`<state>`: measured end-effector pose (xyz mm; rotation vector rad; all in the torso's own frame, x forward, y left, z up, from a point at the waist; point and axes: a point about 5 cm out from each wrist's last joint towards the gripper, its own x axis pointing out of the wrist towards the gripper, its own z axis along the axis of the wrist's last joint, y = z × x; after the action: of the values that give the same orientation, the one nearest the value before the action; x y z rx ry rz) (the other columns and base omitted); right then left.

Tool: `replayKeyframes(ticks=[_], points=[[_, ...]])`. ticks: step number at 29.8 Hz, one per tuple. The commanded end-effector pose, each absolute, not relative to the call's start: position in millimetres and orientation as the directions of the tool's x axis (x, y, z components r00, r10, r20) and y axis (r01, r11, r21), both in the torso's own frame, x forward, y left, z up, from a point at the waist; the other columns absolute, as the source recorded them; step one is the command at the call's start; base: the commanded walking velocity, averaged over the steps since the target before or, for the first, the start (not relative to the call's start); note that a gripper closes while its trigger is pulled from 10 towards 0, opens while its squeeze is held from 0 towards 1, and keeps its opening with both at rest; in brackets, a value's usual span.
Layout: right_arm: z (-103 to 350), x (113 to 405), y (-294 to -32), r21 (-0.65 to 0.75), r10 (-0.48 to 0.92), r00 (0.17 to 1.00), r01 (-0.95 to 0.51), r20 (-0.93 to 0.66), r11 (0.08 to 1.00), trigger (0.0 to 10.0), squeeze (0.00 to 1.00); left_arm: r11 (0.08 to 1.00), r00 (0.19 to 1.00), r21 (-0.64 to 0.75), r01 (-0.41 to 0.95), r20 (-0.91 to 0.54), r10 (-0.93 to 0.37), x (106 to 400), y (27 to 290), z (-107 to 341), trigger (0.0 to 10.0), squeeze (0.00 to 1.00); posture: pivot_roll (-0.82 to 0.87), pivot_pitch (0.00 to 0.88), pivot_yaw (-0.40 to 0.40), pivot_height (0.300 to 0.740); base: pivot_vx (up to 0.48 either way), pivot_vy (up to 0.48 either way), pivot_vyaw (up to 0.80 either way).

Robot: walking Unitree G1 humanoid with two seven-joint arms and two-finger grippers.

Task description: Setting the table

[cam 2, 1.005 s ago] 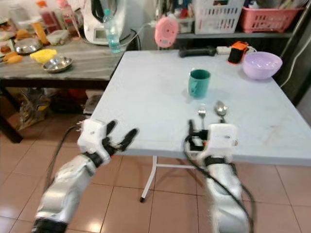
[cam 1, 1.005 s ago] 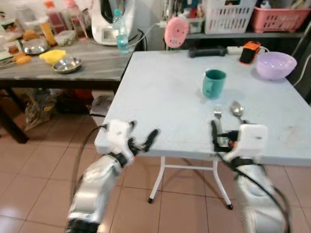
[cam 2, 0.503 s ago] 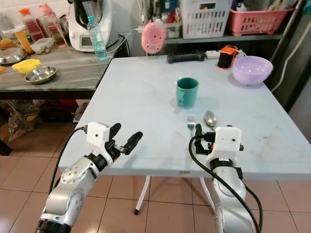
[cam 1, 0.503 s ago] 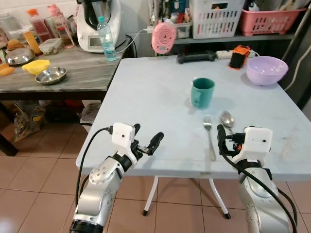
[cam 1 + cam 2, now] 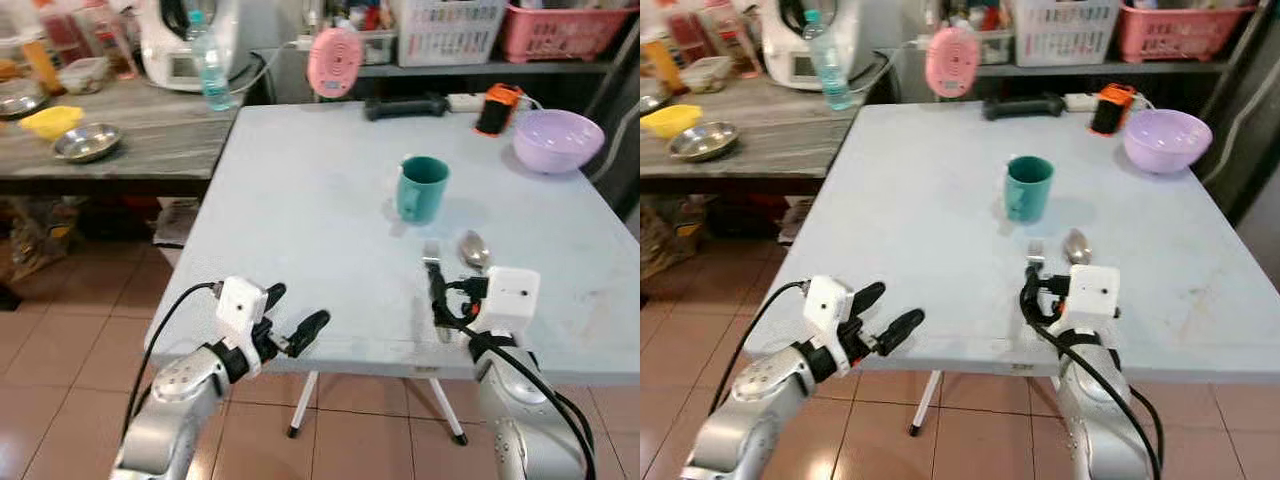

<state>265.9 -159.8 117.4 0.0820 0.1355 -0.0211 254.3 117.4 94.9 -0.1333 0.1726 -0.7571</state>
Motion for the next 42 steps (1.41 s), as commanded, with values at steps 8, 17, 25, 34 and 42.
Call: replayKeyframes(ticks=[8, 17, 25, 34, 42], points=[[108, 276, -165, 0.067, -0.052, 0.971, 0.069, -0.234, 0.995, 10.0, 0.00, 0.672, 0.667, -0.180, 0.718, -0.098, -0.739, 252, 114, 103, 10.0, 0.00, -0.10, 0.082, 0.061, 0.740, 0.000, 0.000, 0.00], [102, 281, -169, 0.084, -0.025, 0.960, 0.050, -0.277, 0.995, 10.0, 0.00, 0.643, 0.637, -0.199, 0.740, -0.104, -0.764, 248, 112, 101, 10.0, 0.00, -0.10, 0.079, 0.065, 0.740, 0.000, 0.000, 0.00], [98, 295, -154, 0.073, 0.071, 0.948, -0.051, -0.310, 0.996, 0.0, 0.00, 0.611, 0.604, -0.208, 0.764, -0.101, -0.790, 246, 110, 103, 10.0, 0.00, -0.10, 0.082, 0.065, 0.740, 0.000, 0.000, 0.00], [90, 294, -148, 0.088, 0.069, 0.934, -0.041, -0.351, 0.995, 0.0, 0.00, 0.611, 0.606, -0.211, 0.763, -0.098, -0.790, 245, 109, 103, 10.0, 0.00, -0.09, 0.082, 0.062, 0.740, 0.000, 0.000, 0.00], [83, 285, -146, 0.098, 0.080, 0.918, -0.045, -0.388, 0.994, 0.0, 0.00, 0.595, 0.591, -0.224, 0.772, -0.093, -0.801, 243, 107, 103, 10.0, 0.00, -0.10, 0.087, 0.064, 0.740, 0.000, 0.000, 0.00]])
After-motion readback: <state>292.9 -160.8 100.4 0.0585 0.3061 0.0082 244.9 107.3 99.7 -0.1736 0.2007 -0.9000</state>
